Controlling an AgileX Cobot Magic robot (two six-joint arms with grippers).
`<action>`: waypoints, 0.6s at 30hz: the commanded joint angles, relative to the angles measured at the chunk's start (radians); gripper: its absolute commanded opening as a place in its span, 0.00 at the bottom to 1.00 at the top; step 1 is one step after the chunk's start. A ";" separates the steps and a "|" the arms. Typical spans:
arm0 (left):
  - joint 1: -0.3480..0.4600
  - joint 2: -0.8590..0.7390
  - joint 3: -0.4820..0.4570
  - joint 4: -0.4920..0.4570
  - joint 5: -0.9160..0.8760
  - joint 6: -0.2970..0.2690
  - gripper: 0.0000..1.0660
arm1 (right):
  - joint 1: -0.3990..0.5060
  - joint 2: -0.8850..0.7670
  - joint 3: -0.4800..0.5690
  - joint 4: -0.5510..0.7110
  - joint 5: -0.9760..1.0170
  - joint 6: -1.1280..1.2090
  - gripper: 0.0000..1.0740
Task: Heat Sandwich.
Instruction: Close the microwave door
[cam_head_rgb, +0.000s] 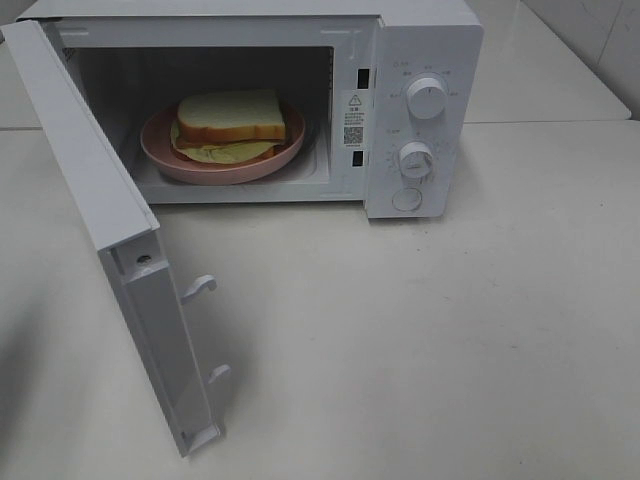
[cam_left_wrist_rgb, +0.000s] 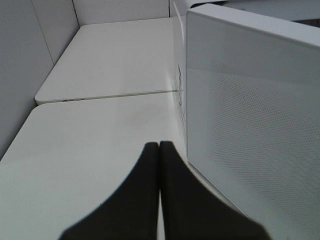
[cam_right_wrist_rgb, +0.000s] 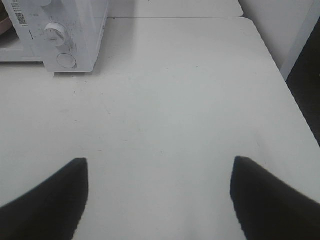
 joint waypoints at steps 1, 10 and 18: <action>-0.001 0.091 -0.001 0.027 -0.101 -0.038 0.00 | -0.008 -0.027 0.002 0.006 -0.009 -0.007 0.70; -0.001 0.293 -0.022 0.156 -0.319 -0.150 0.00 | -0.008 -0.027 0.002 0.006 -0.009 -0.007 0.70; -0.001 0.452 -0.052 0.334 -0.503 -0.231 0.00 | -0.008 -0.027 0.002 0.006 -0.009 -0.007 0.70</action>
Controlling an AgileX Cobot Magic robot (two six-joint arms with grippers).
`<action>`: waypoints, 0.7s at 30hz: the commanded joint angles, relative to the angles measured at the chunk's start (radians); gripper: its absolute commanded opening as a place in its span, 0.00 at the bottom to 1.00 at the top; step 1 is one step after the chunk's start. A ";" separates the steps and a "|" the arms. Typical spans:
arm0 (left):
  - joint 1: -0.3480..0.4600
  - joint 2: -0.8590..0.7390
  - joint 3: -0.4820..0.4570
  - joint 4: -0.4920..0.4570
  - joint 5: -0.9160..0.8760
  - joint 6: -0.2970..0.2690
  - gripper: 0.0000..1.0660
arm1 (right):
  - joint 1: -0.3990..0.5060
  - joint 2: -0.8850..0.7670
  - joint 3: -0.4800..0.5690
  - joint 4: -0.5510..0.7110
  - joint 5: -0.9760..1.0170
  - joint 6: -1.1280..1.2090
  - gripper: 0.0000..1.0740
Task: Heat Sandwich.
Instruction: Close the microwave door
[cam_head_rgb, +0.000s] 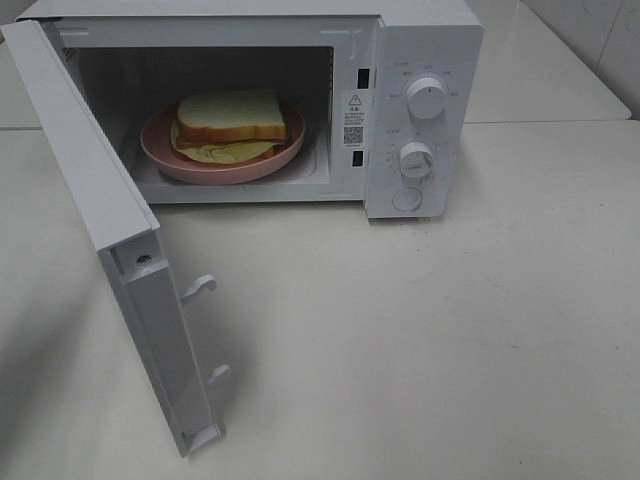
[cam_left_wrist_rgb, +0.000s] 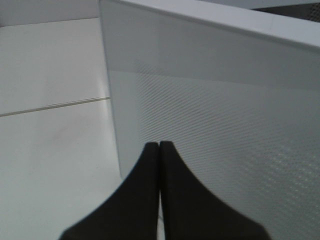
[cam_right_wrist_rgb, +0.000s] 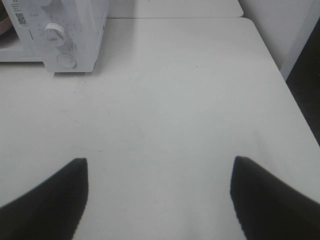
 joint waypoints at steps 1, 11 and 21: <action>-0.001 0.054 -0.010 0.051 -0.113 -0.026 0.00 | -0.008 -0.027 0.002 0.006 -0.009 -0.007 0.70; -0.141 0.170 -0.063 -0.048 -0.136 0.034 0.00 | -0.008 -0.027 0.002 0.006 -0.009 -0.007 0.70; -0.326 0.230 -0.117 -0.291 -0.137 0.124 0.00 | -0.008 -0.027 0.002 0.006 -0.009 -0.007 0.70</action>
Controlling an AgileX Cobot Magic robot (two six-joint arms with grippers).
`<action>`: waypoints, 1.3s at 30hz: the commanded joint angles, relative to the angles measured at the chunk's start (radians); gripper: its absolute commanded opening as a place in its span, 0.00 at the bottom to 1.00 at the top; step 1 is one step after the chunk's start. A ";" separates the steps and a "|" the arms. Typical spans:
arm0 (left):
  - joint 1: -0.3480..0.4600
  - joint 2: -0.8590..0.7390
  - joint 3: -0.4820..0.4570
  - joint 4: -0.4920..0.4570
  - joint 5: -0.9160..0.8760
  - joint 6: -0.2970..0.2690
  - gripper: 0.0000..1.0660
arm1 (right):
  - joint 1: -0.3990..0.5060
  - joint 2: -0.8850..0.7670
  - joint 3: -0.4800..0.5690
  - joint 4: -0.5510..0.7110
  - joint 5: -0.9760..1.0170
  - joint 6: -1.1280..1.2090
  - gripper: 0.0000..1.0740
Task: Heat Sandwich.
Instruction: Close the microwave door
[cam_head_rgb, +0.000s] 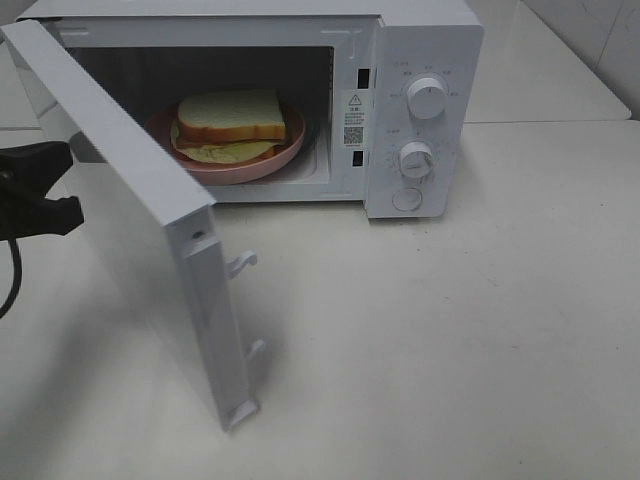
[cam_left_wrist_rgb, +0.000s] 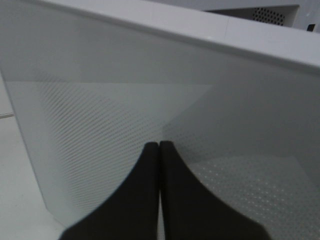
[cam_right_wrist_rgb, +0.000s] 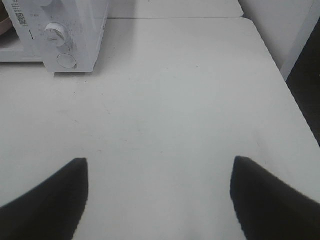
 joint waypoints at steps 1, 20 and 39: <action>-0.063 0.022 -0.040 -0.091 -0.014 0.035 0.00 | -0.008 -0.027 0.002 0.006 -0.009 -0.007 0.70; -0.320 0.196 -0.266 -0.397 -0.011 0.115 0.00 | -0.008 -0.027 0.002 0.006 -0.009 -0.007 0.70; -0.423 0.414 -0.595 -0.523 0.075 0.200 0.00 | -0.008 -0.027 0.002 0.006 -0.009 -0.007 0.70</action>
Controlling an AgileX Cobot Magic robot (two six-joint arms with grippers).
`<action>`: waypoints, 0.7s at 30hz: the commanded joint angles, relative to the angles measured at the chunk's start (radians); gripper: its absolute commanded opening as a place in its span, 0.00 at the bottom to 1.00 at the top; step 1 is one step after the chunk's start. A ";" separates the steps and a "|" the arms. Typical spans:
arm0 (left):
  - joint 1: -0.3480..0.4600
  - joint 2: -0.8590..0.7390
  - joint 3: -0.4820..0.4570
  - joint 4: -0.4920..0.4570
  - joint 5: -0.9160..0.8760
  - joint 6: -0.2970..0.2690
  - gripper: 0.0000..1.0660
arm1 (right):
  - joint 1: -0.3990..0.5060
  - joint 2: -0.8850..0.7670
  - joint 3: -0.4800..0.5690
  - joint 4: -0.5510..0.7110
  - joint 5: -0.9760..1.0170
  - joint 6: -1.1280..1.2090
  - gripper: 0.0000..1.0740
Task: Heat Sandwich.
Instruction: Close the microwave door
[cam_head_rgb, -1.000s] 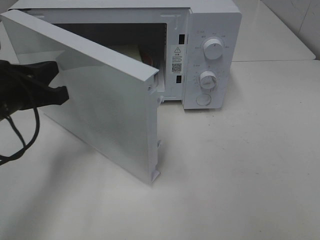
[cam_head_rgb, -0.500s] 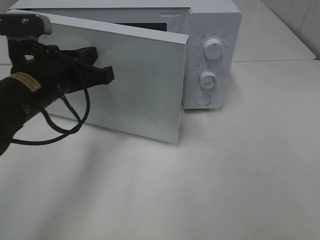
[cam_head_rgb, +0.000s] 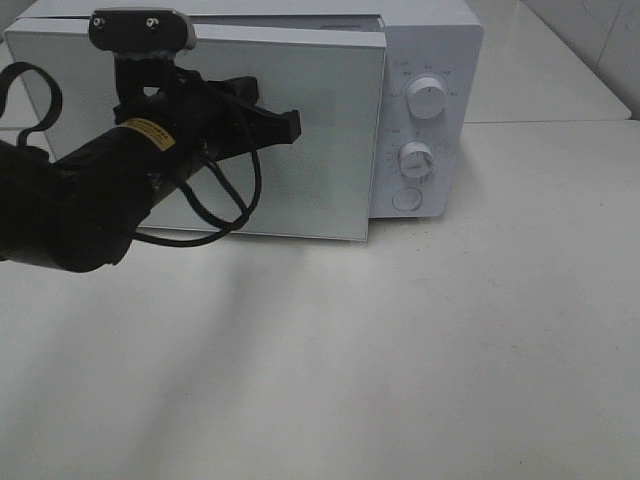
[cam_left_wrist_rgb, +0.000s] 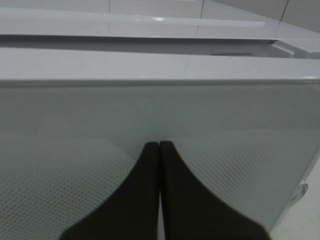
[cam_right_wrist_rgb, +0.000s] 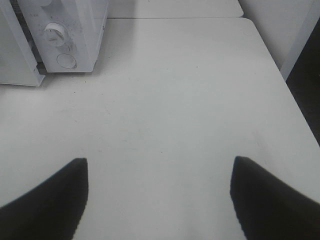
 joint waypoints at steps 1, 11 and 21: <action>-0.006 0.030 -0.059 -0.013 0.019 0.007 0.00 | -0.008 -0.027 0.002 0.006 -0.008 -0.007 0.70; -0.001 0.120 -0.204 -0.037 0.063 0.019 0.00 | -0.008 -0.027 0.002 0.006 -0.008 -0.007 0.70; 0.025 0.143 -0.265 -0.081 0.111 0.050 0.00 | -0.008 -0.027 0.002 0.006 -0.008 -0.007 0.70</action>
